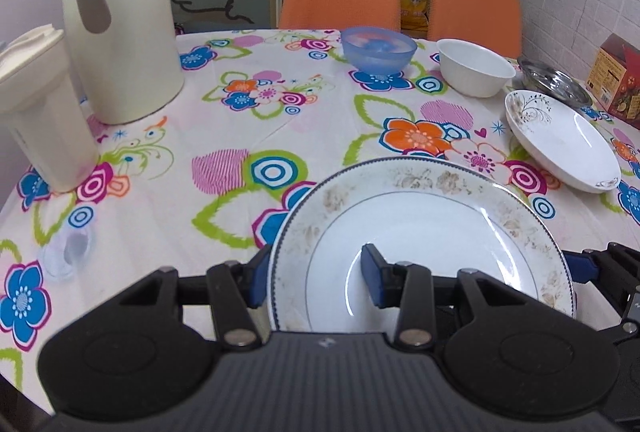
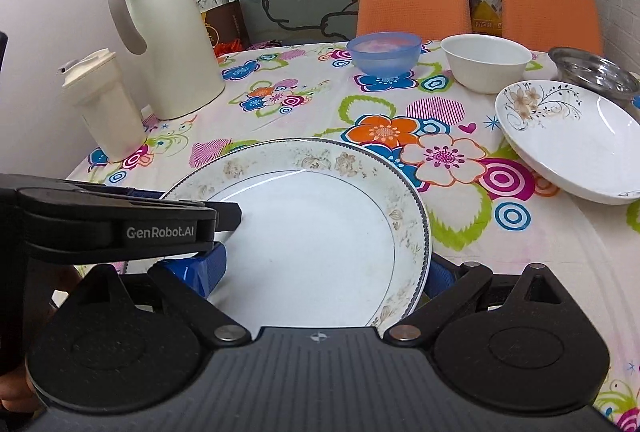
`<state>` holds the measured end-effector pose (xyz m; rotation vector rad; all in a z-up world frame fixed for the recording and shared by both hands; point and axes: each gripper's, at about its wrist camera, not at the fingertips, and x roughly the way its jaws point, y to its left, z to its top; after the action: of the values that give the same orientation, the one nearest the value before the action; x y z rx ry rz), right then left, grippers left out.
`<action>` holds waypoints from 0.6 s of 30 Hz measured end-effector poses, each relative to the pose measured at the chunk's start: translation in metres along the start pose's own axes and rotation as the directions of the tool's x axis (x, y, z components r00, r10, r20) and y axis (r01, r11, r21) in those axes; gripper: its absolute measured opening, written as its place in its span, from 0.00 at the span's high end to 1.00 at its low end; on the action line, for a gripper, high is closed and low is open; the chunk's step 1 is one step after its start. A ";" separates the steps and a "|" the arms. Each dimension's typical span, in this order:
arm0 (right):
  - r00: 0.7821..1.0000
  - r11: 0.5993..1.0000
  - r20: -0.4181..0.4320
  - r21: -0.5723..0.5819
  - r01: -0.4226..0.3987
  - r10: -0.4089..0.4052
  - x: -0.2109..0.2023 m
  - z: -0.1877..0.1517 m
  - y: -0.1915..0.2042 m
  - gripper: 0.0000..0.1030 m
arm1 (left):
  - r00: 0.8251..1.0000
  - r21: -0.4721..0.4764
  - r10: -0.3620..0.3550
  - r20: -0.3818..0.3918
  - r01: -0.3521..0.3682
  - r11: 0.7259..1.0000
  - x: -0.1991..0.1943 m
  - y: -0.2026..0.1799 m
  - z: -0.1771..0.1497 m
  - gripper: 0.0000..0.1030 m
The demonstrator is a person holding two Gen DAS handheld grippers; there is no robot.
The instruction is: Organize plates and bowls
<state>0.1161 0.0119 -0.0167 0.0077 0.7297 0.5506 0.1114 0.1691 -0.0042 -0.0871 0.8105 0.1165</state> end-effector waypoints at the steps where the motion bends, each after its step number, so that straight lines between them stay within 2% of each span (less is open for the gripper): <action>1: 1.000 1.000 -0.003 -0.001 -0.003 0.003 0.000 -0.001 0.000 0.16 | 1.000 -0.005 -0.002 0.003 0.002 1.000 0.000 0.001 -0.001 0.60; 11: 1.000 1.000 -0.009 -0.010 -0.026 0.026 0.002 -0.008 -0.003 0.18 | 1.000 -0.030 -0.014 0.021 0.014 0.999 0.003 0.005 -0.003 0.55; 15: 0.999 0.999 0.038 0.019 -0.027 0.026 -0.006 -0.006 -0.009 0.18 | 0.999 -0.052 -0.034 0.040 0.036 0.998 -0.001 0.008 -0.002 0.41; 18: 0.996 1.000 0.090 0.000 0.001 -0.002 -0.016 -0.001 -0.010 0.18 | 0.997 -0.054 -0.027 0.066 0.031 0.998 -0.007 0.008 0.003 0.39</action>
<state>0.1102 -0.0047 -0.0089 0.0322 0.6415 0.5453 0.1073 0.1765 0.0025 -0.1462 0.7409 0.1135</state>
